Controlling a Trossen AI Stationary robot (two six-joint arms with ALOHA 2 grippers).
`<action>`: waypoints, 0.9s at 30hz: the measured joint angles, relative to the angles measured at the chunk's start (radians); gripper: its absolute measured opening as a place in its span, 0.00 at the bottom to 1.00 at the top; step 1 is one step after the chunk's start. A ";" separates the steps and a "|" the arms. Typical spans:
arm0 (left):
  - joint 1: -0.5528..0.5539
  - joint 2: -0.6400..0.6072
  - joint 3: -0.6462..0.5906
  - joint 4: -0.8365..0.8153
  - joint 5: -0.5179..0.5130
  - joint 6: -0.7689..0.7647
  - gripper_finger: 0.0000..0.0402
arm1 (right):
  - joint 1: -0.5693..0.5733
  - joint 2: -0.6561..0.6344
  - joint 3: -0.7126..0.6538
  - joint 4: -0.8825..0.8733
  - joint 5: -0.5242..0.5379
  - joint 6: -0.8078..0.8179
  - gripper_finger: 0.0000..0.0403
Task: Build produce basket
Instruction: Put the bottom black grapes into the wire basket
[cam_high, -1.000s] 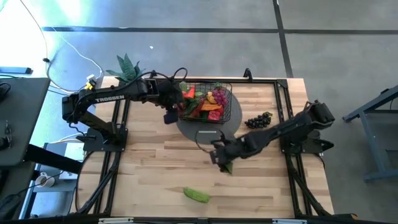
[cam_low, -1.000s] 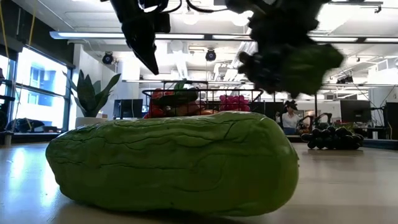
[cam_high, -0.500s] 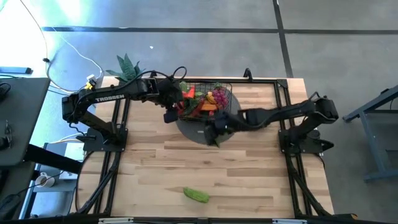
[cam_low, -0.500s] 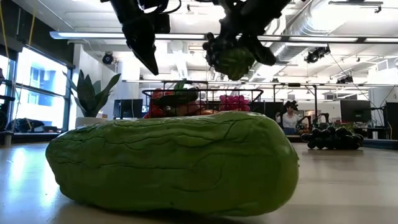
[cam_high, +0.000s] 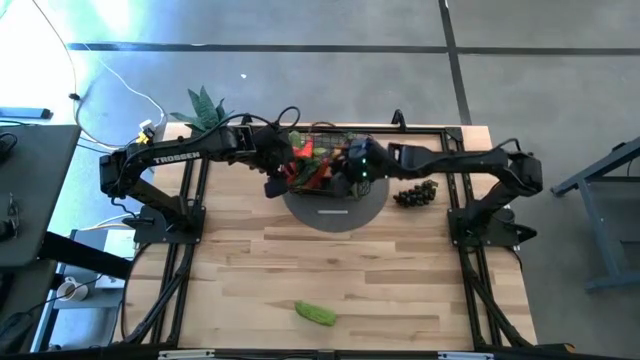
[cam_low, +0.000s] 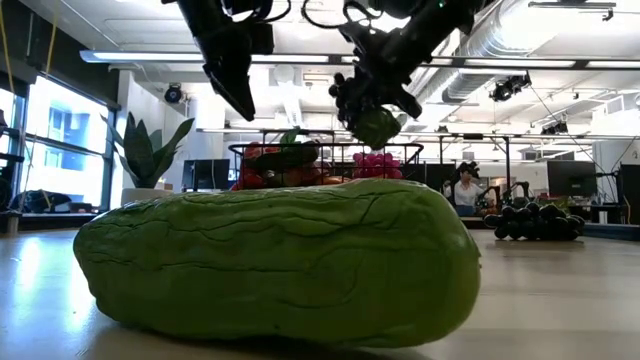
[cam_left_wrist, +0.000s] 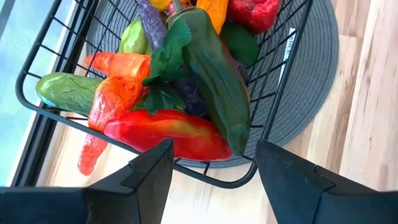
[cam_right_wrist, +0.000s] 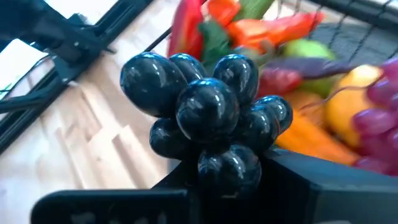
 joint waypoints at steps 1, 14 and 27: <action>0.000 0.000 0.000 0.000 0.000 -0.008 0.54 | -0.016 0.000 0.000 0.001 -0.007 -0.020 0.10; 0.000 0.000 0.000 0.000 0.008 -0.058 0.54 | -0.179 0.005 0.000 -0.038 -0.119 -0.092 0.10; 0.000 0.000 0.000 0.000 0.008 -0.056 0.54 | -0.203 0.013 -0.002 -0.076 -0.155 -0.080 0.12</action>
